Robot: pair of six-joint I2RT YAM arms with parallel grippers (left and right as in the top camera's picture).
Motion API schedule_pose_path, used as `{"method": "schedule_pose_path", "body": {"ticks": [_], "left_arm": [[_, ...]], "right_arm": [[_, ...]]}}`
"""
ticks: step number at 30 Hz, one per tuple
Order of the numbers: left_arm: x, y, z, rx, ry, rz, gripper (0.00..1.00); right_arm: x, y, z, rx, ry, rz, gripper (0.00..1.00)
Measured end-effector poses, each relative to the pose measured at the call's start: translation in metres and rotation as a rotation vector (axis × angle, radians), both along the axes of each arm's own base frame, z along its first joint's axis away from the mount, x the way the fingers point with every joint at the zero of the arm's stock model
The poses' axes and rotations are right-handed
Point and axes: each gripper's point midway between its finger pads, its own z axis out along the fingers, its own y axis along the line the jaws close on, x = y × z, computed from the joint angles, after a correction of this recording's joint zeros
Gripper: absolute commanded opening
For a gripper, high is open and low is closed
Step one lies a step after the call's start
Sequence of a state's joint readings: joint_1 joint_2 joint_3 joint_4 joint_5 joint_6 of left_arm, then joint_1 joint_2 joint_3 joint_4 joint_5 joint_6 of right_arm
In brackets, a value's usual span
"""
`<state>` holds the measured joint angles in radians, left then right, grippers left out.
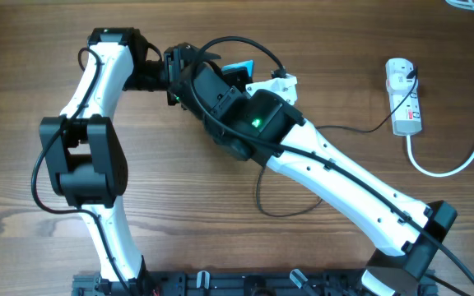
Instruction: Plug charger to phone and switch on socket
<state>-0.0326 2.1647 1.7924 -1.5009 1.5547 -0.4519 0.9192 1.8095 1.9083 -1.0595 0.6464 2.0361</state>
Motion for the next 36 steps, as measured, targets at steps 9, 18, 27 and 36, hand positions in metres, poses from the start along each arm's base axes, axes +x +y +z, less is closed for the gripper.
{"method": "schedule_pose_path", "body": {"ticks": [9, 18, 27, 36], "left_arm": [[-0.005, -0.003, 0.002, 0.001, 0.05, -0.007, 0.68], [-0.006, -0.003, 0.003, 0.0, 0.072, -0.007, 0.51], [-0.006, -0.003, 0.003, -0.001, 0.072, -0.006, 0.47], [-0.006, -0.003, 0.003, -0.001, 0.073, -0.006, 0.25]], "right_arm": [[0.0, 0.023, -0.013, 0.081, 0.051, 0.043, 0.05], [0.006, 0.018, -0.014, 0.051, 0.021, 0.008, 0.05], [0.005, 0.026, -0.014, 0.088, 0.034, 0.029, 0.04], [0.004, 0.028, -0.015, 0.096, 0.043, 0.038, 0.16]]}}
